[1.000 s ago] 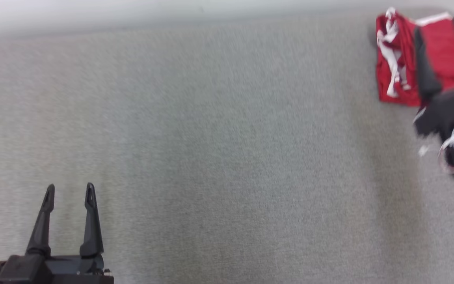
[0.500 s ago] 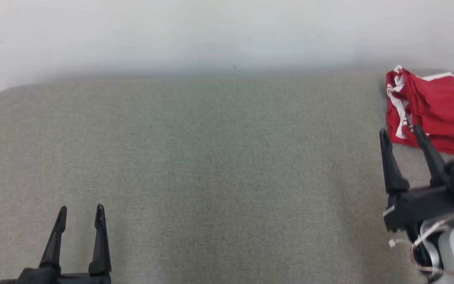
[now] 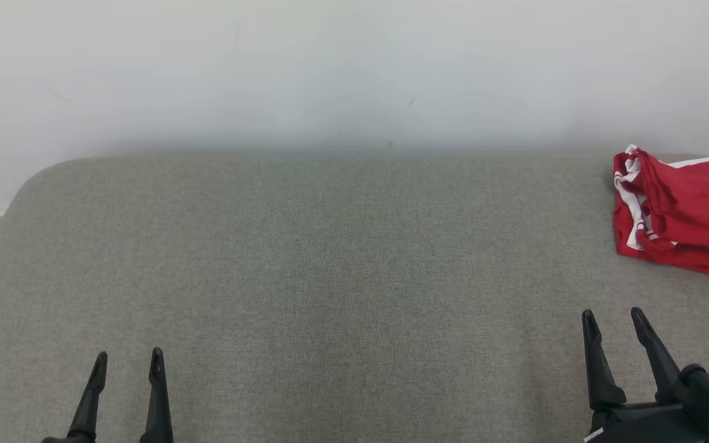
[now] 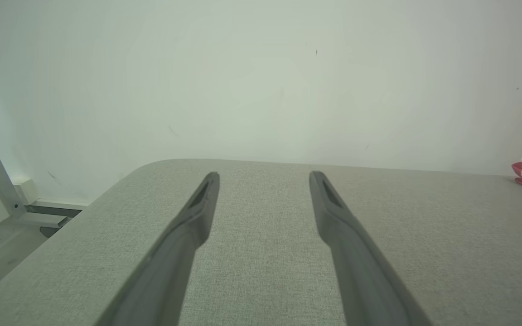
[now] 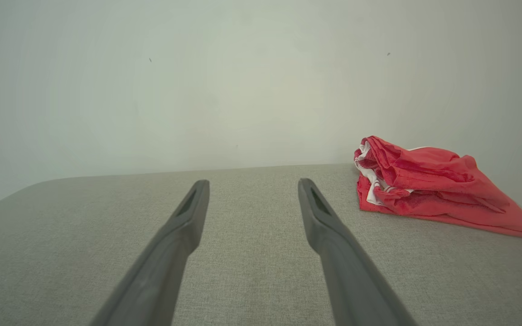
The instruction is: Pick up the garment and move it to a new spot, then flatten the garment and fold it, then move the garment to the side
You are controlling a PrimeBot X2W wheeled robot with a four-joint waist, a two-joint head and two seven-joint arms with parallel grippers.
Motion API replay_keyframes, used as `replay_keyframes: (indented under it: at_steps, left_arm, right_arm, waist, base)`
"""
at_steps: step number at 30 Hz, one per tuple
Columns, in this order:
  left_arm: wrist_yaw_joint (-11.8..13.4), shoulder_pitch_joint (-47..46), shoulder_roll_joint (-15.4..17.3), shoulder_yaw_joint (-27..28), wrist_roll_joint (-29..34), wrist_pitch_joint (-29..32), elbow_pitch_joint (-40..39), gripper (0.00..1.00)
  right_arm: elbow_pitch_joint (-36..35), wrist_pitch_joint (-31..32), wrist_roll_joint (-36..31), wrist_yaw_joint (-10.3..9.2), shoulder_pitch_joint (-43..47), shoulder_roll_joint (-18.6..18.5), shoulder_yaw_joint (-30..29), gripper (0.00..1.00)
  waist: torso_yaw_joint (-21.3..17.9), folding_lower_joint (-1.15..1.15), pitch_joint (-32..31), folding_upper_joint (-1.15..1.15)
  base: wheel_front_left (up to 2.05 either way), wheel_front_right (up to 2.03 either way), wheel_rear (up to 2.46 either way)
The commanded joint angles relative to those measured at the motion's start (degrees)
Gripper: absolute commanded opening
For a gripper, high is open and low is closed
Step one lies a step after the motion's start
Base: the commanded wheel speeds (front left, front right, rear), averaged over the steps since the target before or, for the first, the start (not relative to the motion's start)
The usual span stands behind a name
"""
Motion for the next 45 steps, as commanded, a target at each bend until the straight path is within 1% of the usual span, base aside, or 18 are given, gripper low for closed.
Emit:
replay_keyframes:
  at_steps: [1,14,35,36,40,45]
  left_arm:
    - [0.2,0.8,-0.2,0.0,-0.3,-0.1,0.5,1.0]
    - [0.0,0.9,0.0,-1.0,-0.8,-0.1,3.8,1.0]
    - [0.3,0.2,1.4,-1.9,-1.0,0.0,5.4,1.0]
    - [0.3,0.4,1.1,-1.9,-1.0,0.0,5.5,0.0]
    - [0.3,1.2,0.3,-2.0,-1.2,0.2,7.7,0.0]
    - [-0.1,0.1,0.0,-1.1,-6.7,1.9,8.2,0.0]
  right_arm:
    - [-0.3,-0.5,-0.3,-0.16,1.0,0.4,0.0,1.0]
    - [-0.6,-2.0,-0.6,-0.16,4.6,3.1,1.0,1.0]
    - [1.2,-2.5,-0.7,-0.16,4.2,3.8,1.8,1.0]
    - [1.2,-2.3,-0.4,0.0,4.2,3.7,1.8,0.0]
    - [3.4,-1.9,-0.2,0.0,5.1,3.8,1.9,0.0]
    - [3.9,-1.0,5.7,0.0,4.3,3.6,1.6,0.0]
  waist:
    - [-0.1,0.01,-0.6,0.01]
    - [1.3,0.01,-2.7,0.01]
    - [1.8,0.01,-2.7,0.01]
    - [1.8,0.01,-2.7,0.01]
    - [1.8,0.01,-2.7,0.01]
    - [1.7,0.01,-2.6,0.01]
  base:
    - [0.0,0.0,0.0]
    - [0.0,0.0,0.0]
    - [0.0,0.0,0.0]
    - [0.0,0.0,0.0]
    - [0.0,0.0,0.0]
    - [0.0,0.0,0.0]
